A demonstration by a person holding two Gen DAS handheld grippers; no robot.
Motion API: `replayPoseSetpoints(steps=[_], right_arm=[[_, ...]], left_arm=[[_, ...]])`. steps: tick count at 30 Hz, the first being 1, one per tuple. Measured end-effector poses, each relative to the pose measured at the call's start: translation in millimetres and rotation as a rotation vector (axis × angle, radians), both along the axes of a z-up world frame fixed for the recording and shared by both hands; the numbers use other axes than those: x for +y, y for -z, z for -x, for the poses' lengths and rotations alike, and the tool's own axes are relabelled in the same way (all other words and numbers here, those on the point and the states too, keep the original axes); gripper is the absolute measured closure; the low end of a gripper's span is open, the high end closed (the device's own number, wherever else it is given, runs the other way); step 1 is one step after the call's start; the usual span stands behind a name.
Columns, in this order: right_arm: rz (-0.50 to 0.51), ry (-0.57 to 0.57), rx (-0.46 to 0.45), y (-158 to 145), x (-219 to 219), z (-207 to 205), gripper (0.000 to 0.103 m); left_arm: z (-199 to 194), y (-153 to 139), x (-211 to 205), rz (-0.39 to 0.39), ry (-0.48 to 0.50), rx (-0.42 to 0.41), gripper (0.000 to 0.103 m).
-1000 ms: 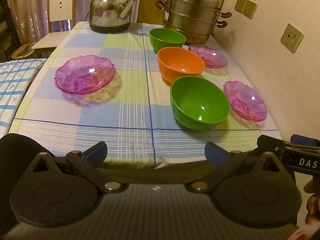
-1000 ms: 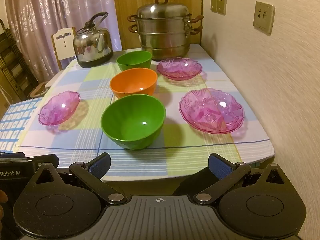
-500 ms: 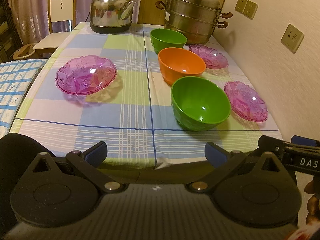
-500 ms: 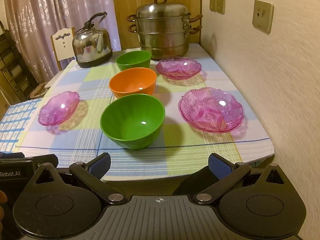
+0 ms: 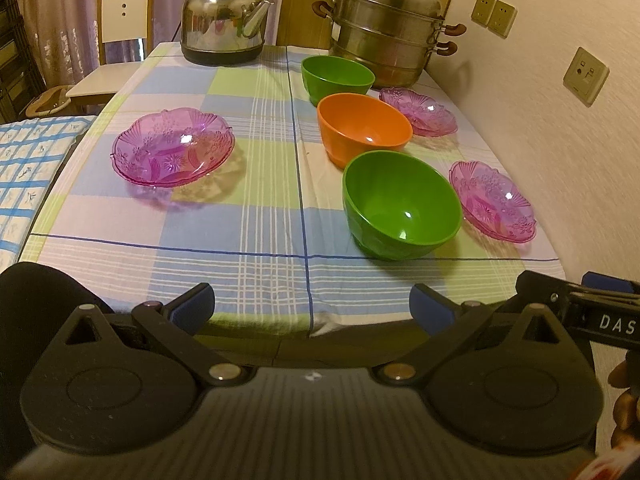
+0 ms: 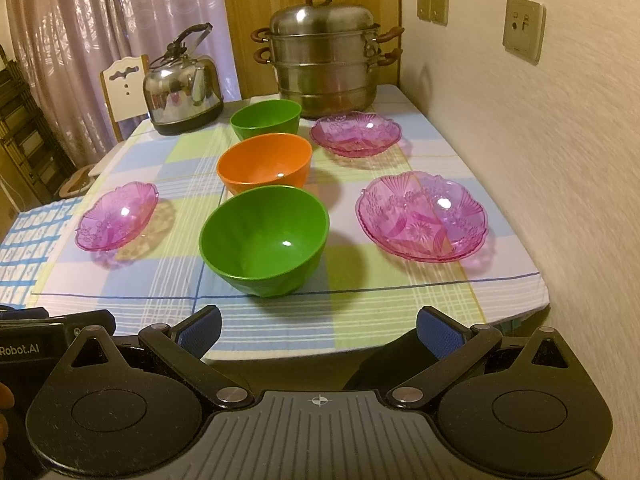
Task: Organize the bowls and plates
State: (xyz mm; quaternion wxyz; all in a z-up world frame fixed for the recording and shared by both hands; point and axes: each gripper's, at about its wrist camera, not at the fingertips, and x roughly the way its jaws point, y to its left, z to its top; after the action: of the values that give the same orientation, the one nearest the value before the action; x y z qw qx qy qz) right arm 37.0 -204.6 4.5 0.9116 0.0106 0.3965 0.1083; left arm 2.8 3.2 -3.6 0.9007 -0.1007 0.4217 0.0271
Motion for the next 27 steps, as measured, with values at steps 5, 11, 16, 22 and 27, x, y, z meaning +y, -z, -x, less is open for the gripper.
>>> replayPoseSetpoints(steps=[5,11,16,22,27], right_arm=[[0.000,0.000,0.000,-0.2,0.6,-0.2,0.000],[-0.002,0.000,-0.001,0.4,0.1,0.6,0.000],[-0.003,0.002,0.000,2.2,0.3,0.5,0.000],[-0.004,0.003,0.000,2.8,0.5,0.8,0.000],[-0.004,0.003,0.000,1.8,0.0,-0.1,0.000]], left_arm=[[-0.1,0.1,0.1,0.000,0.000,0.000,0.000],[-0.1,-0.1,-0.4,0.001,-0.001,0.000,0.000],[-0.2,-0.1,-0.5,0.001,-0.001,0.001,0.000],[0.1,0.4,-0.5,0.000,-0.001,0.001,0.000],[0.6,0.7,-0.6,0.001,0.000,0.001,0.000]])
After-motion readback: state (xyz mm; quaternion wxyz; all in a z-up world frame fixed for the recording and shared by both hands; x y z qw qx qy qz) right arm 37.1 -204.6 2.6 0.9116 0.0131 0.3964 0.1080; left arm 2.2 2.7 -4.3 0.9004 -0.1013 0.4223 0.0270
